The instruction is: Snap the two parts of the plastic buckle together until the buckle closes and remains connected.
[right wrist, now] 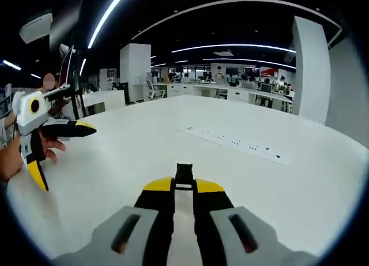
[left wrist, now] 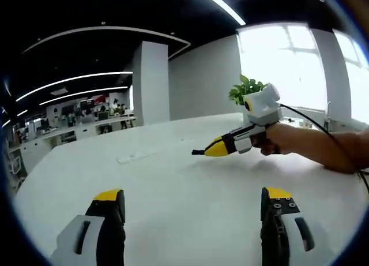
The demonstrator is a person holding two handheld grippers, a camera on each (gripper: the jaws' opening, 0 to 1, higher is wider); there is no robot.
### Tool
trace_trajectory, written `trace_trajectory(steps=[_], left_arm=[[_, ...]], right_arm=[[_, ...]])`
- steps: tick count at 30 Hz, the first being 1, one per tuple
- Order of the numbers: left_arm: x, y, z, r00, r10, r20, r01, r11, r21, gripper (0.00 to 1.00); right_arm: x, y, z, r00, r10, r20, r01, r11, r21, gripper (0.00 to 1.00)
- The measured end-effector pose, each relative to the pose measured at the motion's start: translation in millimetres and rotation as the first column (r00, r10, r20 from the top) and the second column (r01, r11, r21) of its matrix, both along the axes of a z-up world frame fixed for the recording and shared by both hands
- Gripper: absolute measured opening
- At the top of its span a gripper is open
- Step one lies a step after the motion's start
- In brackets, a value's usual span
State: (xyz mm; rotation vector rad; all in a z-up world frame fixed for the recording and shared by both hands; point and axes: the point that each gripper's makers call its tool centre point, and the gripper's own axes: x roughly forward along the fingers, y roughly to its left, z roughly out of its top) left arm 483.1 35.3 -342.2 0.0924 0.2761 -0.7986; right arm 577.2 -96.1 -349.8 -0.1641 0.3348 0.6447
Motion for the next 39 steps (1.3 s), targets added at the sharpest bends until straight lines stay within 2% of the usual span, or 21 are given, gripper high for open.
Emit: trace_trajectory(steps=[12, 19, 27, 35, 39], left_arm=[[-1.7, -2.3, -0.7, 1.000, -0.016, 0.002, 0.016, 1.000, 0.003, 0.99], [-1.0, -4.5, -2.1, 1.000, -0.019, -0.002, 0.019, 1.000, 0.001, 0.99], [-0.9, -5.4, -0.8, 1.000, -0.024, -0.005, 0.024, 1.000, -0.007, 0.99], [-2.2, -8.6, -0.5, 0.999, -0.034, -0.010, 0.034, 0.999, -0.009, 0.99], [-2.0, -8.8, 0.2, 0.999, -0.035, -0.010, 0.034, 0.999, -0.012, 0.99]], right_arm=[[18.7, -4.3, -1.0, 1.000, -0.022, -0.003, 0.022, 1.000, 0.000, 0.09], [40.9, -4.3, -1.1, 0.999, -0.032, -0.004, 0.032, 0.999, 0.005, 0.09], [49.6, -2.7, -2.8, 0.999, -0.036, -0.010, 0.036, 0.999, 0.003, 0.09], [71.9, -8.6, -4.8, 0.998, -0.056, -0.014, 0.055, 0.998, -0.008, 0.09], [72.5, -7.4, -3.7, 0.998, -0.064, -0.016, 0.064, 0.998, -0.006, 0.09]])
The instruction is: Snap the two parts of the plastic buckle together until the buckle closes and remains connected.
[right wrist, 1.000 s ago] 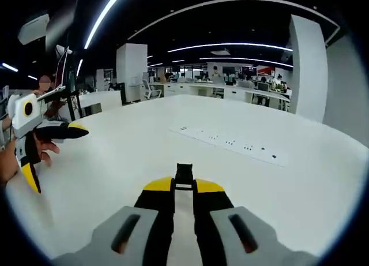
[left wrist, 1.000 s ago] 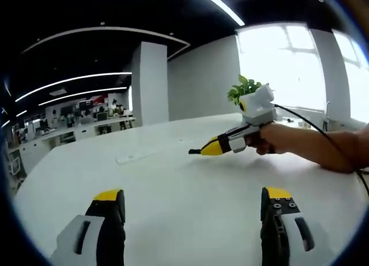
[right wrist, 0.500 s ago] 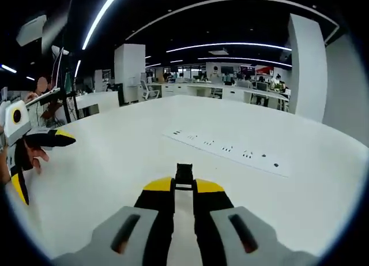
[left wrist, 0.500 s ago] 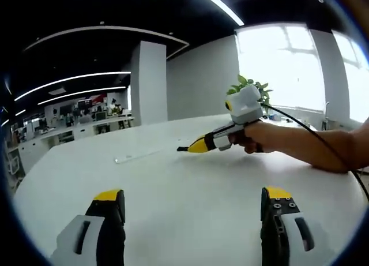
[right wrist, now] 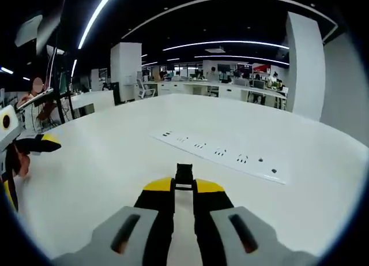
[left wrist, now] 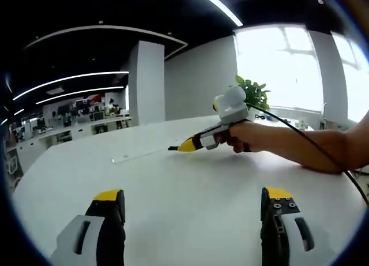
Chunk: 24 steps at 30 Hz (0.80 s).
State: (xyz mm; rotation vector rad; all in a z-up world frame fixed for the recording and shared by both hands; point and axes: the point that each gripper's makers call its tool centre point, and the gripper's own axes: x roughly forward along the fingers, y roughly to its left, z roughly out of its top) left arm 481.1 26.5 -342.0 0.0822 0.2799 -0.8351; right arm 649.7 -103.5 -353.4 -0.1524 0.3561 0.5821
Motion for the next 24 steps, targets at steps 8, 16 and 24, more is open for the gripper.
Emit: trace_trajectory(steps=[8, 16, 24], left_arm=[[-4.2, -6.2, -0.3, 1.000, -0.019, 0.000, 0.019, 1.000, 0.004, 0.99], [-5.7, -8.1, -0.7, 1.000, -0.022, -0.004, 0.022, 1.000, 0.002, 0.99], [-5.2, -7.5, -2.0, 1.000, -0.021, -0.005, 0.021, 1.000, 0.005, 0.99]], right_arm=[[13.1, -2.3, -4.9, 1.000, -0.014, -0.015, 0.014, 1.000, -0.009, 0.09], [23.0, -7.6, -12.7, 0.998, -0.037, -0.041, 0.036, 0.999, -0.023, 0.09], [27.7, -5.3, -15.6, 0.998, -0.039, -0.056, 0.038, 0.999, -0.020, 0.09]])
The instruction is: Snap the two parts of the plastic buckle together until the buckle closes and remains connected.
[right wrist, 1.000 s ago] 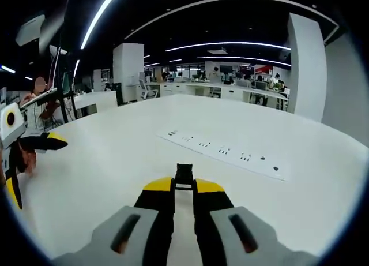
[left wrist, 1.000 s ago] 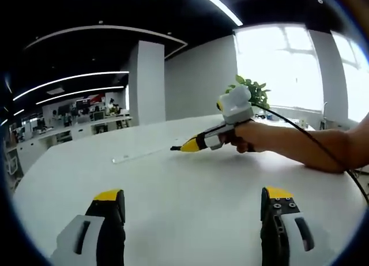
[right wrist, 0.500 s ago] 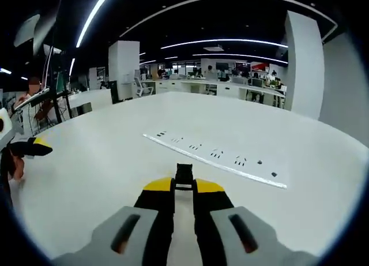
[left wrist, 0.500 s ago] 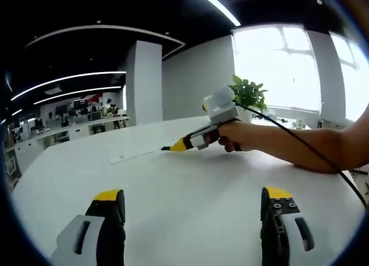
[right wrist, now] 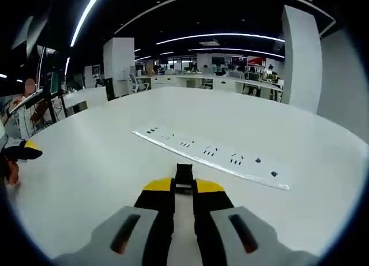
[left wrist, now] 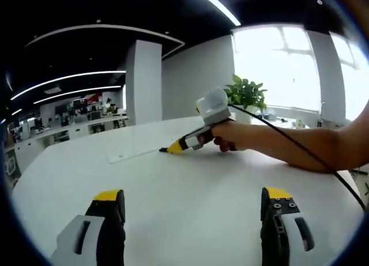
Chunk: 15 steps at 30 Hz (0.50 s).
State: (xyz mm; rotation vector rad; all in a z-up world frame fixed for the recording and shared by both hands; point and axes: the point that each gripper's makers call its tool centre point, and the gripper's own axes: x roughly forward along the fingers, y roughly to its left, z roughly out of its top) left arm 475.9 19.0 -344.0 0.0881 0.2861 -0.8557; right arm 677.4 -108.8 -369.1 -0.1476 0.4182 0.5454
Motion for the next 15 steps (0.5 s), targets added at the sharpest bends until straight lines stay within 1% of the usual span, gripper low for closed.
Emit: trace_trajectory(steps=[8, 15], left_arm=[[-2.2, -3.6, -2.8, 1.000, -0.017, -0.004, 0.017, 1.000, 0.009, 0.99], [-0.8, -3.4, -3.6, 1.000, -0.016, -0.006, 0.016, 1.000, 0.011, 0.99]], right_arm=[[-6.1, 1.8, -4.4, 1.000, 0.006, -0.011, -0.006, 1.000, -0.007, 0.09], [-3.2, 1.0, -3.5, 1.000, 0.015, -0.006, -0.015, 1.000, -0.020, 0.09]])
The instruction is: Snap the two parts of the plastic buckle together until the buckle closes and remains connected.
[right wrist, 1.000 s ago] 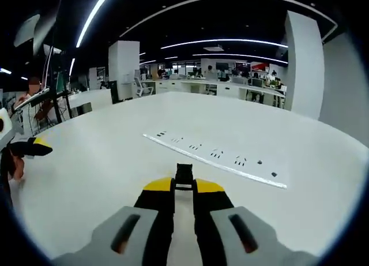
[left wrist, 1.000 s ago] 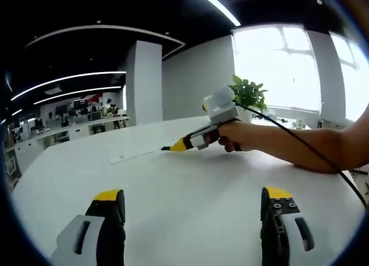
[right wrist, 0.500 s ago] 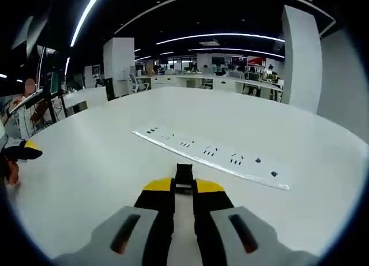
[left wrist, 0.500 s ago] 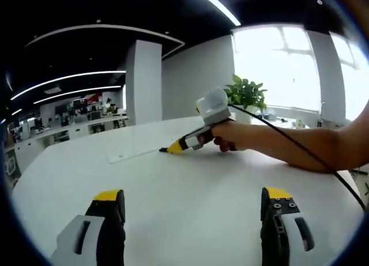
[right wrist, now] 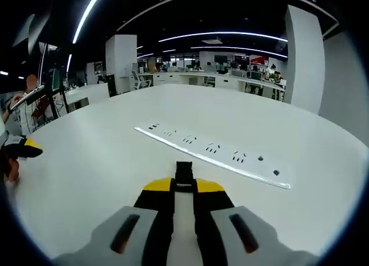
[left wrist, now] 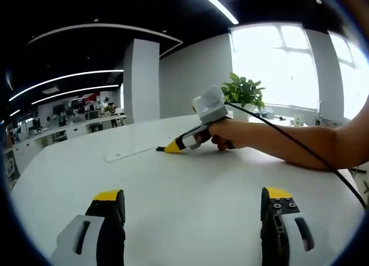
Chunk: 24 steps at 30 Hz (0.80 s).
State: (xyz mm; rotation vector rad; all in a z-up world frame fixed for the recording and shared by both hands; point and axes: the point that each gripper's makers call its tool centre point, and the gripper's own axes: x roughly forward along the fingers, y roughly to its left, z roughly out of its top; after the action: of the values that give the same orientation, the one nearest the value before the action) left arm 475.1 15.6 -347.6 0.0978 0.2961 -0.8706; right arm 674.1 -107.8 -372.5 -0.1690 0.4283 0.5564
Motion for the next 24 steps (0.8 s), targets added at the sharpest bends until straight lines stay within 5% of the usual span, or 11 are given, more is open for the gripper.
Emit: trace_trajectory(steps=[4, 7, 11, 15, 24], left_arm=[[0.0, -1.1, -0.8, 1.000, -0.002, -0.003, 0.002, 1.000, 0.000, 0.99], [0.6, -1.3, -1.0, 1.000, -0.002, -0.006, 0.002, 1.000, 0.000, 0.99], [1.9, -0.3, -0.1, 1.000, 0.006, -0.005, -0.006, 1.000, -0.003, 0.99], [2.4, 0.1, -1.7, 1.000, 0.004, -0.010, -0.004, 1.000, -0.001, 0.99], [3.4, 2.3, -2.8, 1.000, 0.006, -0.002, -0.006, 1.000, 0.008, 0.99]], right_arm=[[2.2, -0.4, 4.6, 0.999, 0.013, 0.032, -0.013, 1.000, -0.011, 0.15], [2.1, 2.1, 12.3, 0.998, 0.017, 0.060, -0.017, 1.000, 0.010, 0.55], [7.5, 3.8, 27.3, 0.993, 0.007, 0.120, -0.009, 1.000, 0.017, 0.90], [10.7, 3.3, 42.4, 0.988, -0.014, 0.152, 0.005, 0.998, 0.060, 0.99], [11.0, -5.4, 60.8, 0.965, -0.064, 0.255, 0.052, 0.997, 0.051, 1.00]])
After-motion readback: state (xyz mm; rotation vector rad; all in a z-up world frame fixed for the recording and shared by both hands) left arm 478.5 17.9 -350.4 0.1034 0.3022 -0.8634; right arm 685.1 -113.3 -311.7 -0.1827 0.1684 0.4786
